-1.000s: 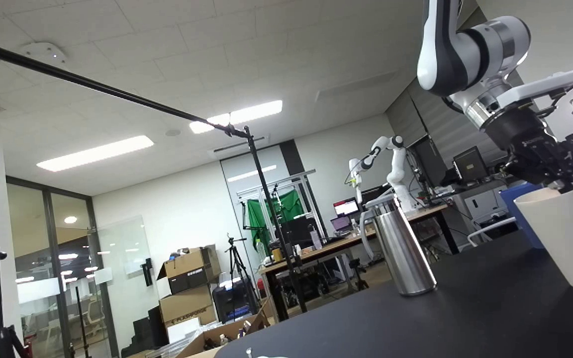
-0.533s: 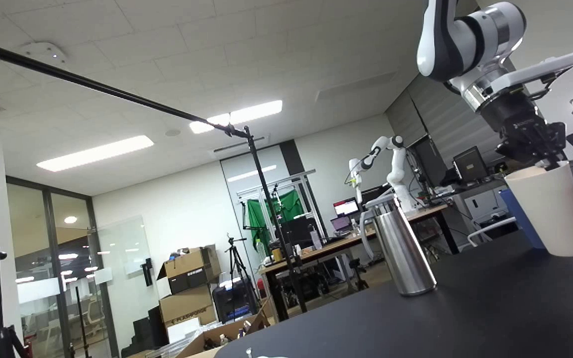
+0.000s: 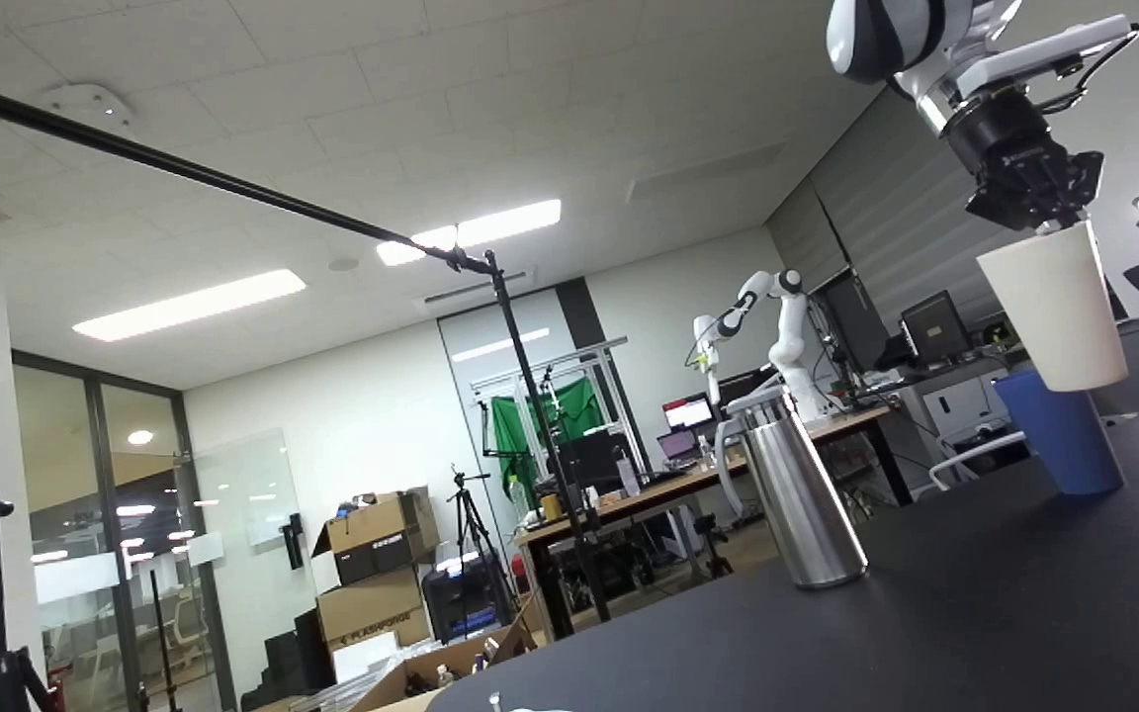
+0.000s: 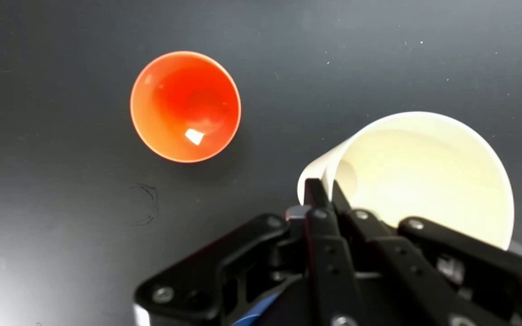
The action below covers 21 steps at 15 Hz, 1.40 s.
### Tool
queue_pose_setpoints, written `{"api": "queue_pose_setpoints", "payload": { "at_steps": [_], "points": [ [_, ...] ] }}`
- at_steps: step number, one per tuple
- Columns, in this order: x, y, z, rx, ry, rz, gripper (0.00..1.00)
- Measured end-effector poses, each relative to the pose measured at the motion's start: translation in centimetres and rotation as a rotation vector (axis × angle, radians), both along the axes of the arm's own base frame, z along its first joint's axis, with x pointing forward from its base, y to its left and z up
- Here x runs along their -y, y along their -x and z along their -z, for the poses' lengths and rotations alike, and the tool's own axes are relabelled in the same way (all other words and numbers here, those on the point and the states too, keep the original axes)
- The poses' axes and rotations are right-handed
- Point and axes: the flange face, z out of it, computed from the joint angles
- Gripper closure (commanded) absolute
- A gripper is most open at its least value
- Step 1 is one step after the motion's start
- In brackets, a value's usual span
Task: Stack up the cups
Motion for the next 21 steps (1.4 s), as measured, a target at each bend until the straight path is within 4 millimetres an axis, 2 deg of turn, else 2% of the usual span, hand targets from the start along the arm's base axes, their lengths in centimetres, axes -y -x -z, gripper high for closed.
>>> {"api": "queue_pose_setpoints", "payload": {
  "at_steps": [5, 10, 16, 21],
  "points": [
    [2.8, 0.1, -3.0, -0.020, 0.000, 0.043, 0.99],
    [4.9, 0.8, -4.5, -0.049, 0.007, 0.073, 0.99],
    [8.2, 2.3, -4.5, -0.092, 0.026, 0.122, 0.99],
    [9.9, 2.9, -2.8, -0.130, 0.024, 0.150, 0.99]
  ]
}}
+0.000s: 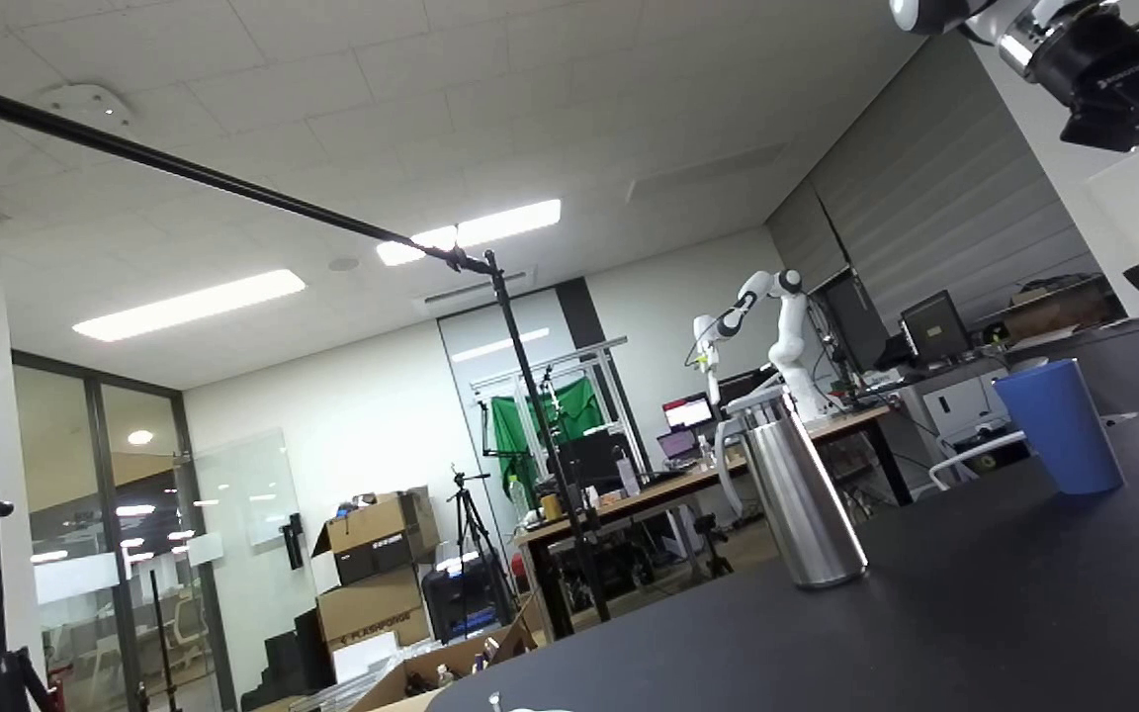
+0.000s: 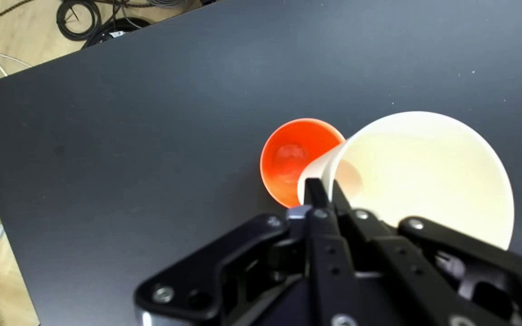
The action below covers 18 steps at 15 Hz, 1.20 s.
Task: Stack up the cups
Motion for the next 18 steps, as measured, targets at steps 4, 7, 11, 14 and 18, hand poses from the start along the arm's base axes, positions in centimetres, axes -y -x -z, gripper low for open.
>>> {"api": "queue_pose_setpoints", "payload": {
  "at_steps": [4, 7, 11, 14, 18],
  "points": [
    [0.3, -0.2, 1.8, -0.037, 0.003, -0.004, 0.99],
    [0.3, -0.3, 2.4, -0.048, 0.001, -0.003, 0.99],
    [0.5, -0.2, 2.5, -0.050, 0.002, 0.003, 0.99],
    [0.9, -0.1, 2.5, -0.051, 0.003, 0.013, 0.99],
    [1.4, 0.2, 2.4, -0.050, 0.006, 0.022, 0.99]
  ]
}}
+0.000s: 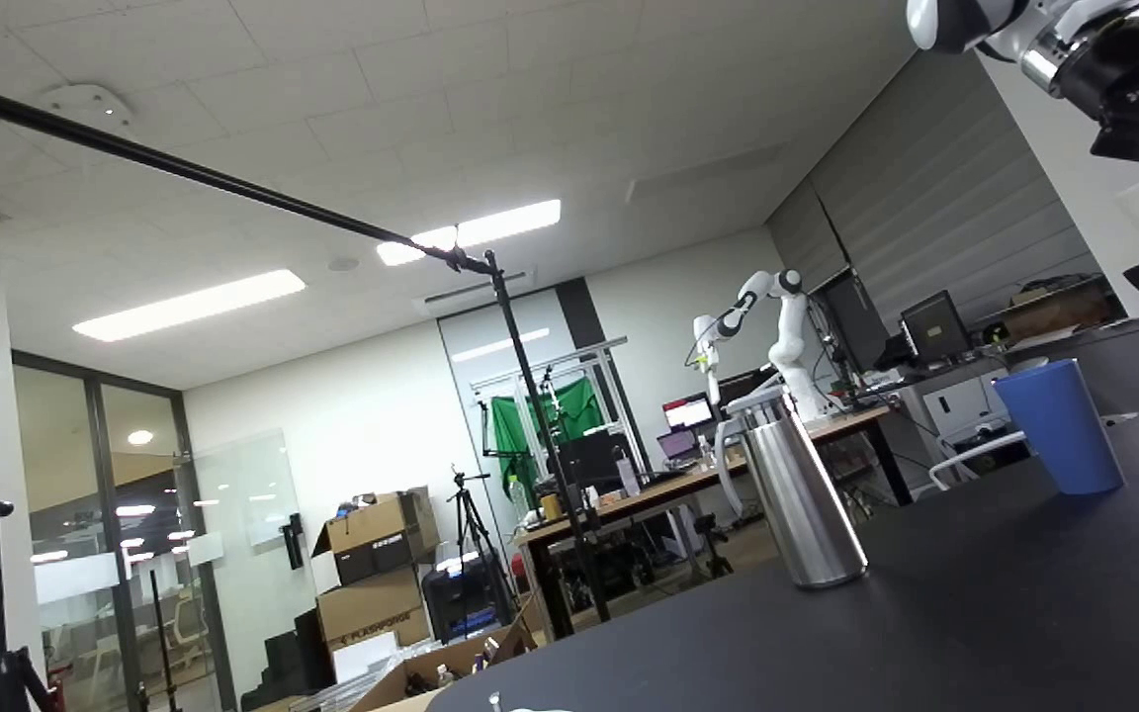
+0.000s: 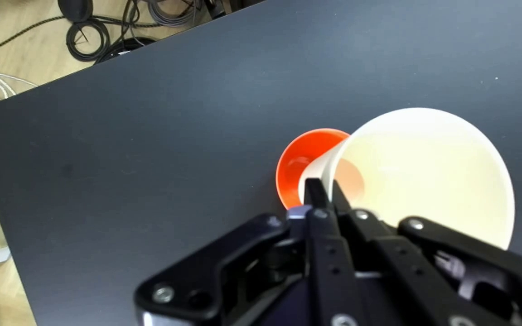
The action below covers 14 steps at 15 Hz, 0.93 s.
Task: Stack up the cups
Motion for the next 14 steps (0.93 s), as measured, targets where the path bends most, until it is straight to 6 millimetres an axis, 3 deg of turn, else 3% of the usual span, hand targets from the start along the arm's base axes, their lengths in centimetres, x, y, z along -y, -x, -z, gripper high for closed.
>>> {"api": "queue_pose_setpoints", "payload": {
  "at_steps": [7, 14],
  "points": [
    [0.6, 0.5, -0.5, 0.006, 0.002, 0.013, 0.99],
    [1.1, 1.2, 2.4, -0.043, -0.014, 0.026, 0.99]
  ]
}}
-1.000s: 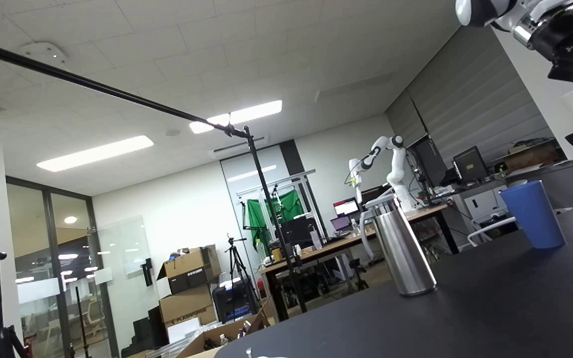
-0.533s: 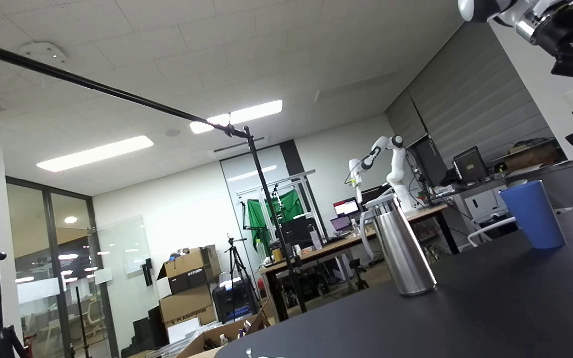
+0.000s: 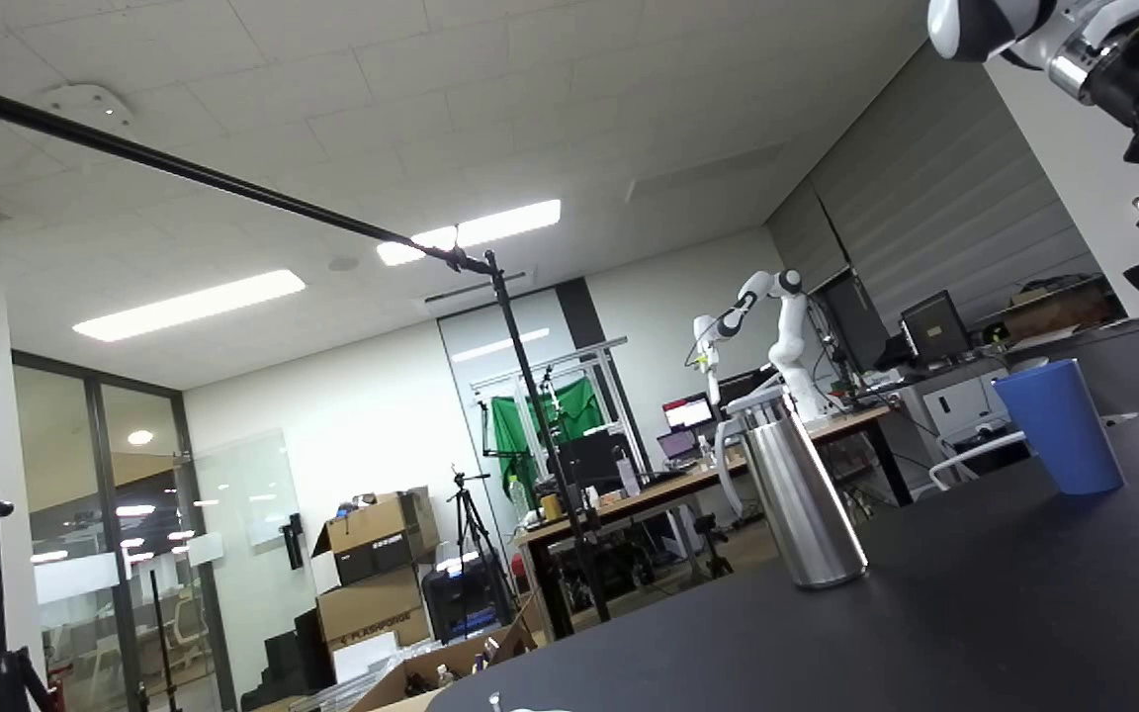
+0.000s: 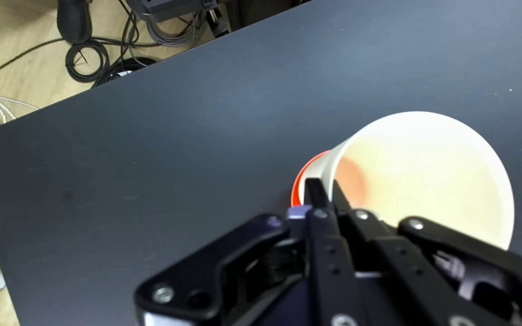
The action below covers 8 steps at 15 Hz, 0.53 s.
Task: Stack up the cups
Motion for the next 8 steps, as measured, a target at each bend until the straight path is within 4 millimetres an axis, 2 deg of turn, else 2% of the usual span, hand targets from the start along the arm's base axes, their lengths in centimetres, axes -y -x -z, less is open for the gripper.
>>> {"api": "queue_pose_setpoints", "payload": {
  "at_steps": [8],
  "points": [
    [0.2, -0.3, 4.4, -0.002, 0.014, -0.007, 0.99]
  ]
}}
